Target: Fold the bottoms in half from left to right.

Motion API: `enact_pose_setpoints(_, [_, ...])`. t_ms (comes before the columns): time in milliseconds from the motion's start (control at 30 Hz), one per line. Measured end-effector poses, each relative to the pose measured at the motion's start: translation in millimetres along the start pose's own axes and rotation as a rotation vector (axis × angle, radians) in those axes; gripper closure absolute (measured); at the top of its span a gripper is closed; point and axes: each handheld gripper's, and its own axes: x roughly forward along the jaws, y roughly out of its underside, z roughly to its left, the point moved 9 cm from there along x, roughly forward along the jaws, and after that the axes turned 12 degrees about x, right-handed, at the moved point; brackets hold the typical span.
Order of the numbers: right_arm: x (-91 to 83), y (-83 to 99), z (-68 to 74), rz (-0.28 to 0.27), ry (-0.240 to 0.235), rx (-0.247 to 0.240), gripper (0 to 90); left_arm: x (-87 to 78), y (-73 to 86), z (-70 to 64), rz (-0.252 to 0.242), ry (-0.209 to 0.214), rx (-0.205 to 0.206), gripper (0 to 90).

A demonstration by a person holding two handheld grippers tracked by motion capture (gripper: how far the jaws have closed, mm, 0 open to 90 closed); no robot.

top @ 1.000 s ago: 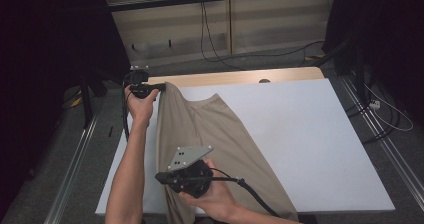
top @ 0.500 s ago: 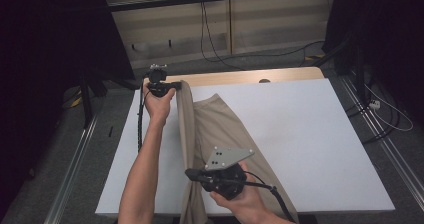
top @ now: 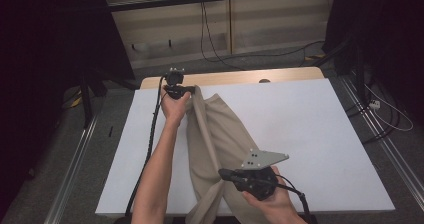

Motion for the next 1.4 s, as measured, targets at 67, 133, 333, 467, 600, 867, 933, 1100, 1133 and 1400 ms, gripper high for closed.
enact_pose_setpoints(67, [-3.7,4.1,-6.0,-0.001,0.009,0.020,90.0,6.1,0.0,-5.5,0.008,0.002,0.011,86.1])
enact_pose_setpoints(133, [-6.4,7.7,-9.7,0.004,0.016,0.029,90.0,11.2,-1.3,-11.3,0.011,0.011,0.016,86.1])
enact_pose_setpoints(333, [-15.1,16.8,-19.3,0.014,0.040,0.038,90.0,24.3,-1.3,-24.2,0.026,0.017,0.044,85.5])
enact_pose_setpoints(467, [-19.0,22.8,-29.5,0.014,0.069,0.054,90.0,34.1,5.2,-30.5,0.041,0.021,0.051,84.6])
enact_pose_setpoints(600, [-21.7,27.5,-35.3,0.033,0.085,0.045,90.0,39.4,6.1,-36.5,0.036,0.028,0.061,84.3])
enact_pose_setpoints(867, [-35.6,43.3,-56.7,0.055,0.136,0.084,90.0,48.6,1.1,-41.9,0.023,0.030,0.051,84.2])
enact_pose_setpoints(933, [-38.5,44.2,-59.6,0.056,0.145,0.081,90.0,51.7,0.5,-43.8,0.017,0.029,0.045,84.0])
enact_pose_setpoints(1100, [-45.5,52.5,-74.0,0.075,0.176,0.093,90.0,58.6,0.9,-49.2,0.014,0.027,0.051,82.4])
enact_pose_setpoints(1133, [-46.4,54.9,-77.8,0.081,0.176,0.102,90.0,60.0,0.6,-50.5,0.011,0.025,0.050,82.0])
enact_pose_setpoints(1400, [-50.0,69.2,-98.5,0.135,0.222,0.120,90.0,69.0,3.9,-55.1,0.026,0.020,0.065,75.9])
